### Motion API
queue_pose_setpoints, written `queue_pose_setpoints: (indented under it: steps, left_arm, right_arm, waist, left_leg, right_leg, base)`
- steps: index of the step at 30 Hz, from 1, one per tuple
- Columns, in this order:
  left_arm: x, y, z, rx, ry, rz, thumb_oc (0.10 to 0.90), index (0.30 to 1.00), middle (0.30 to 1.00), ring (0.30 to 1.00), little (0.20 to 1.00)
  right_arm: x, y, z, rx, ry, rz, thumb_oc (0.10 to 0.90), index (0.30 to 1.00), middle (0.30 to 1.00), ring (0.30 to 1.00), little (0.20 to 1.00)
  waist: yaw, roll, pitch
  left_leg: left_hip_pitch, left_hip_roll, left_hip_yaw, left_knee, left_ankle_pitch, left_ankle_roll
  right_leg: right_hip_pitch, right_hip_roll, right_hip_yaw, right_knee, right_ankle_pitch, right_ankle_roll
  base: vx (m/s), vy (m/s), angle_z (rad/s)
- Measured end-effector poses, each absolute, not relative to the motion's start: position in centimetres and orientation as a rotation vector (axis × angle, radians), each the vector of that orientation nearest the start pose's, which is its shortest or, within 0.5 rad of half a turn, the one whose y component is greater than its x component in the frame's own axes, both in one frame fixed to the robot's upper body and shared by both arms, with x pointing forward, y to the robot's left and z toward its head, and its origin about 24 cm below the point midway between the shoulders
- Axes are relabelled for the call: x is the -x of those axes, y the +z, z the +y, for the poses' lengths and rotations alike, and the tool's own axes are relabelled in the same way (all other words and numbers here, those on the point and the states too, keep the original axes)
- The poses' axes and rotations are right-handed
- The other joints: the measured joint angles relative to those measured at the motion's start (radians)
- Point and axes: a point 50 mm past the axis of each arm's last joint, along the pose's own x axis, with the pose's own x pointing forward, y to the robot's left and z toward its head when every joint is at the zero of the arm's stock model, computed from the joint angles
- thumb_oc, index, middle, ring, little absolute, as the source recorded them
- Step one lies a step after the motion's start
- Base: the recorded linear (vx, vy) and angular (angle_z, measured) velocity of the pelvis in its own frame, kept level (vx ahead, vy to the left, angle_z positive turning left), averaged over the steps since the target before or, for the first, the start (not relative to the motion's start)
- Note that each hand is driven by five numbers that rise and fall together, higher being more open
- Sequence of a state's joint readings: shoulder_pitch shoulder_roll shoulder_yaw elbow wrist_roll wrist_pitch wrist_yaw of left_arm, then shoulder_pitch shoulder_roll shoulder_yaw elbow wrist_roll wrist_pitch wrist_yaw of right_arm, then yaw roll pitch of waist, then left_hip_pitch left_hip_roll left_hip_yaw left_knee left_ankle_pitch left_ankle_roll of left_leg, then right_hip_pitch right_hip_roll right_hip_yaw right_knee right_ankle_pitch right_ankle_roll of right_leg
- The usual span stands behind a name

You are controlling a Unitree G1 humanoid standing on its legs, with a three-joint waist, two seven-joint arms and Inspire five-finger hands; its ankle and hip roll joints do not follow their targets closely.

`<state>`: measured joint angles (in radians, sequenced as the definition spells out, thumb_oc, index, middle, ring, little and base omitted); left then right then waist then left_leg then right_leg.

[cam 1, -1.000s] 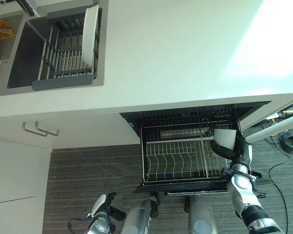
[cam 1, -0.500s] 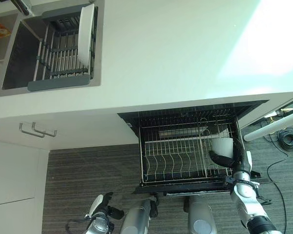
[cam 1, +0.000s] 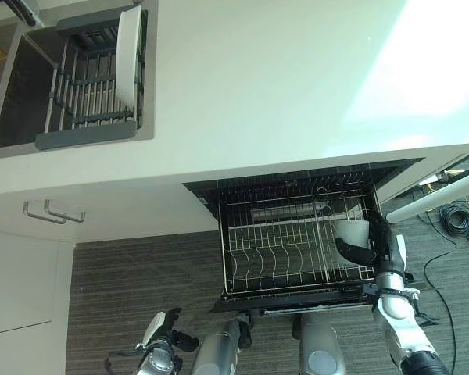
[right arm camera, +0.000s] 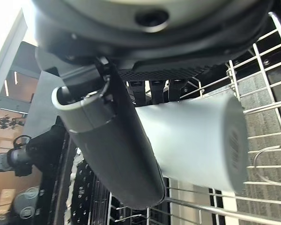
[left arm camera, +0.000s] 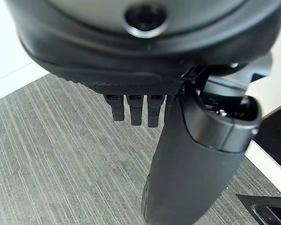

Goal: Place the dishes in the dishwasher.

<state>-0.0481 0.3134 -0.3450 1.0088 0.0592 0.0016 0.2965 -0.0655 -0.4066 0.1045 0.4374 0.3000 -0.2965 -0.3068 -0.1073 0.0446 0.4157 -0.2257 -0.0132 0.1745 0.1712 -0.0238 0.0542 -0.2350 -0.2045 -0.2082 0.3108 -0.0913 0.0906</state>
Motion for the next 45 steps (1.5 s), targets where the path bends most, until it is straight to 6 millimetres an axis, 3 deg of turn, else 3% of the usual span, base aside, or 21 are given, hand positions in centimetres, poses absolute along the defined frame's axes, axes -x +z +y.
queue_pose_setpoints:
  steps: [7, 19, 27, 33, 39, 41, 43, 44, 45]
  left_arm:
    - [-15.3, -13.2, 23.4, -0.631, 0.098, 0.903, 0.800, 0.900, 0.900, 0.900, 0.900]
    - [-14.2, -13.5, 23.4, -0.627, 0.094, 0.926, 0.800, 0.900, 0.900, 0.900, 0.900]
    - [-13.8, -13.7, 23.1, -0.613, 0.094, 0.934, 0.800, 0.900, 0.900, 0.900, 0.900]
    - [-13.2, -14.0, 22.8, -0.571, 0.112, 0.957, 0.800, 0.900, 0.900, 0.900, 0.900]
    - [-11.1, -14.8, 23.2, -0.477, 0.219, 1.047, 0.800, 0.900, 0.900, 0.900, 0.900]
    - [-10.1, -15.2, 23.6, -0.392, 0.311, 1.103, 0.800, 0.900, 0.900, 0.900, 0.900]
    - [-9.7, -15.4, 23.8, -0.375, 0.331, 1.119, 0.800, 0.900, 0.900, 0.900, 0.900]
    - [-9.9, -15.4, 23.9, -0.364, 0.336, 1.123, 0.800, 0.900, 0.900, 0.900, 0.900]
    - [-9.8, -15.4, 23.8, -0.357, 0.337, 1.130, 0.800, 0.900, 0.900, 0.900, 0.900]
  right_arm:
    - [-24.2, 1.1, -24.1, -0.002, -0.195, 0.016, 0.800, 0.900, 0.900, 0.900, 0.900]
    - [-24.0, 1.0, -23.9, -0.045, -0.159, 0.018, 0.800, 0.900, 0.900, 0.900, 0.900]
    - [-24.0, 3.4, -23.1, -0.103, -0.125, -0.120, 0.800, 0.900, 0.900, 0.900, 0.900]
    - [-23.4, 7.3, -22.6, -0.125, -0.091, -0.345, 0.800, 0.900, 0.900, 0.900, 0.900]
    - [-22.3, 7.6, -22.6, -0.118, -0.062, -0.369, 0.800, 0.900, 0.900, 0.900, 0.900]
    - [-21.6, 7.2, -23.2, -0.090, -0.065, -0.347, 0.800, 0.900, 0.900, 0.900, 0.900]
    - [-21.4, 7.1, -23.5, -0.075, -0.071, -0.348, 0.800, 0.900, 0.900, 0.900, 0.900]
    - [-21.5, 7.2, -23.5, -0.078, -0.077, -0.355, 0.800, 0.900, 0.900, 0.900, 0.900]
    - [-21.5, 7.3, -23.5, -0.080, -0.077, -0.360, 0.800, 0.900, 0.900, 0.900, 0.900]
  waist:
    - [-0.002, 0.000, 0.000]
    - [-0.009, -0.004, 0.002]
    - [-0.022, -0.005, 0.001]
    - [-0.026, -0.010, -0.004]
    - [-0.027, -0.036, -0.079]
    - [-0.026, -0.044, -0.104]
    - [-0.024, -0.062, -0.108]
    - [-0.016, -0.083, -0.104]
    - [-0.008, -0.080, -0.106]
  left_leg:
    - [0.000, 0.001, 0.002, 0.000, -0.001, -0.001]
    - [0.020, 0.007, 0.013, -0.004, -0.003, -0.002]
    - [0.036, 0.013, 0.012, -0.003, -0.006, -0.006]
    - [0.044, 0.017, 0.012, 0.002, -0.009, -0.009]
    - [0.073, 0.021, 0.023, -0.017, -0.028, -0.021]
    - [0.112, 0.028, 0.090, -0.050, -0.030, -0.017]
    - [0.104, 0.014, 0.070, 0.030, -0.010, -0.024]
    - [0.065, 0.004, 0.010, 0.149, -0.035, -0.057]
    - [0.064, 0.016, -0.056, 0.201, -0.074, -0.090]
  right_leg:
    - [0.001, 0.001, 0.000, -0.003, 0.000, 0.000]
    - [0.022, 0.011, 0.005, -0.022, 0.009, 0.000]
    - [0.044, 0.016, 0.005, -0.029, 0.013, -0.001]
    - [0.054, 0.017, 0.006, -0.031, 0.016, -0.004]
    - [0.089, 0.026, 0.008, -0.046, 0.012, -0.006]
    - [0.103, 0.014, 0.006, -0.043, 0.005, -0.003]
    - [0.099, -0.026, 0.026, -0.008, -0.025, -0.003]
    - [0.104, -0.055, 0.047, -0.011, -0.010, 0.015]
    - [0.115, -0.056, 0.071, -0.020, 0.004, 0.023]
  base:
    - [0.00, 0.000, 0.00]
    - [0.00, 0.000, -0.01]
    - [0.00, 0.000, 0.00]
    - [0.01, 0.000, 0.00]
    - [0.03, 0.026, -0.02]
    - [0.01, 0.251, 0.04]
    - [0.03, 0.538, -0.06]
    - [0.05, 0.684, -0.39]
    - [0.02, 0.602, -0.51]
